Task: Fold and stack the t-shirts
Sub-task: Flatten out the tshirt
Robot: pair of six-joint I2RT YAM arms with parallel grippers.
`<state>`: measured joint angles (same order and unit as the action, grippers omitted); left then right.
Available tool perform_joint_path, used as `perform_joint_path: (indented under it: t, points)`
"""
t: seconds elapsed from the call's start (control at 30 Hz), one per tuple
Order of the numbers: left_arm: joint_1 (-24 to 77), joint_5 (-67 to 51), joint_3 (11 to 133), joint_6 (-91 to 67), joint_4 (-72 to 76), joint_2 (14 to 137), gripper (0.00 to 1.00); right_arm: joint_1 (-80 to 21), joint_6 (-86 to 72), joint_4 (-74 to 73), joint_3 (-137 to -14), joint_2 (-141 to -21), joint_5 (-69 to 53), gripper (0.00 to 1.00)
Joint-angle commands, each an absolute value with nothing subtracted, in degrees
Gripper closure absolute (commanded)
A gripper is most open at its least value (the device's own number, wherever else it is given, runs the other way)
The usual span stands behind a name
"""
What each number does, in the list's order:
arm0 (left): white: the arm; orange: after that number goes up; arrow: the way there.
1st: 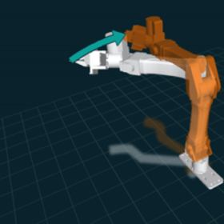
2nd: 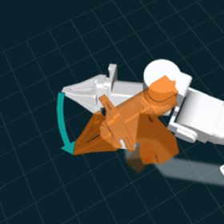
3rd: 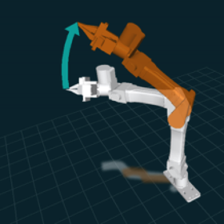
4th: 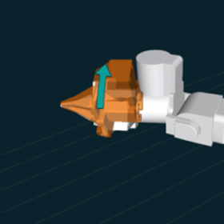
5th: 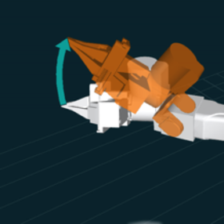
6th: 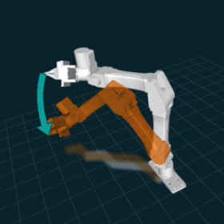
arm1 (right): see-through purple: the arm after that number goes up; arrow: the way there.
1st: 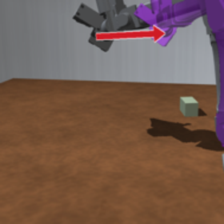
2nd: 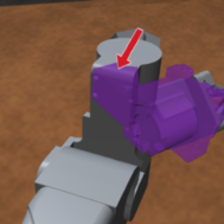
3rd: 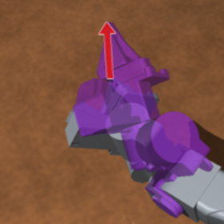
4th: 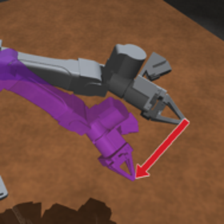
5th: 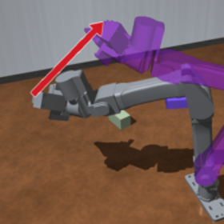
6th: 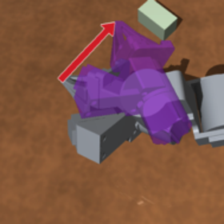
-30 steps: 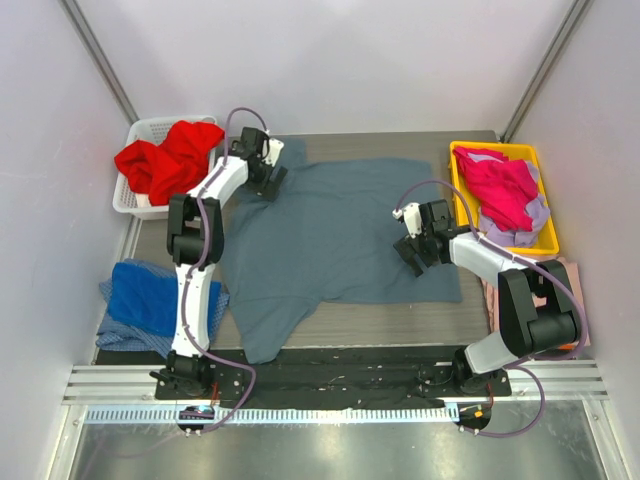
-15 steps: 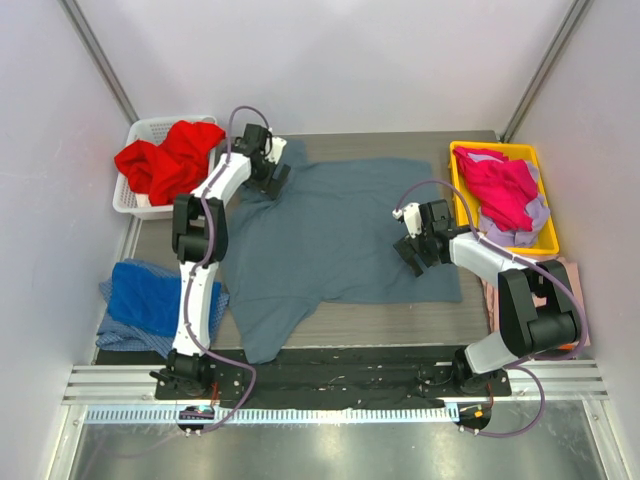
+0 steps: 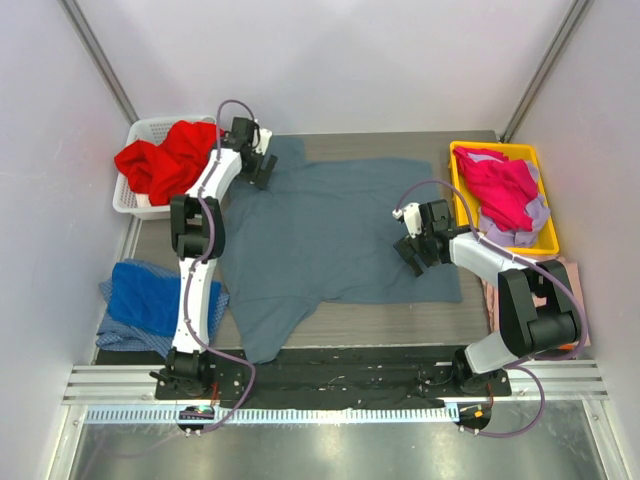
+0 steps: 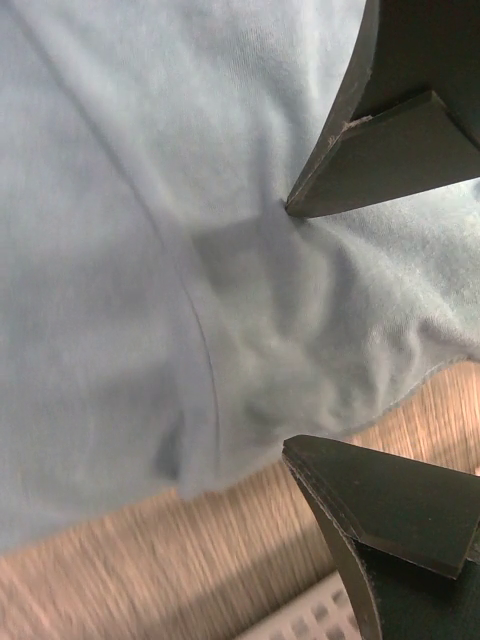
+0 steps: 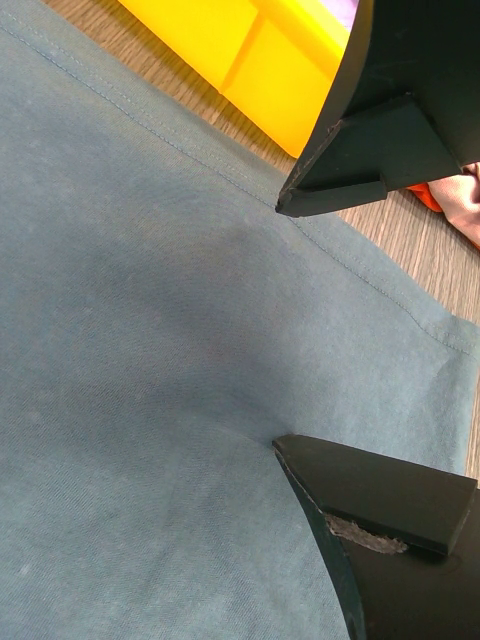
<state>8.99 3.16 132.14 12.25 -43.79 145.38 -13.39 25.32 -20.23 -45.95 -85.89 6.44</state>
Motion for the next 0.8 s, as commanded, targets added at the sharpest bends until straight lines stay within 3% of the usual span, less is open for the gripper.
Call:
perform_joint_path:
  t: [0.0, 0.37, 0.77]
  points:
    - [8.17, 7.38, 133.85, 14.41, -44.12, 147.65, 0.04, -13.62, 25.31, -19.51, -45.88, -85.61, 6.68, 0.0]
    - [8.09, 10.2, 137.9, 14.59, -41.84, 148.36, 0.03, -13.62, 25.05, -19.42, -47.11, -85.61, 7.03, 0.0]
    - [9.31, 0.53, 131.66, 12.04, -42.1, 136.68, 0.03, -13.62, 24.87, -19.34, -47.46, -86.31, 6.68, 0.0]
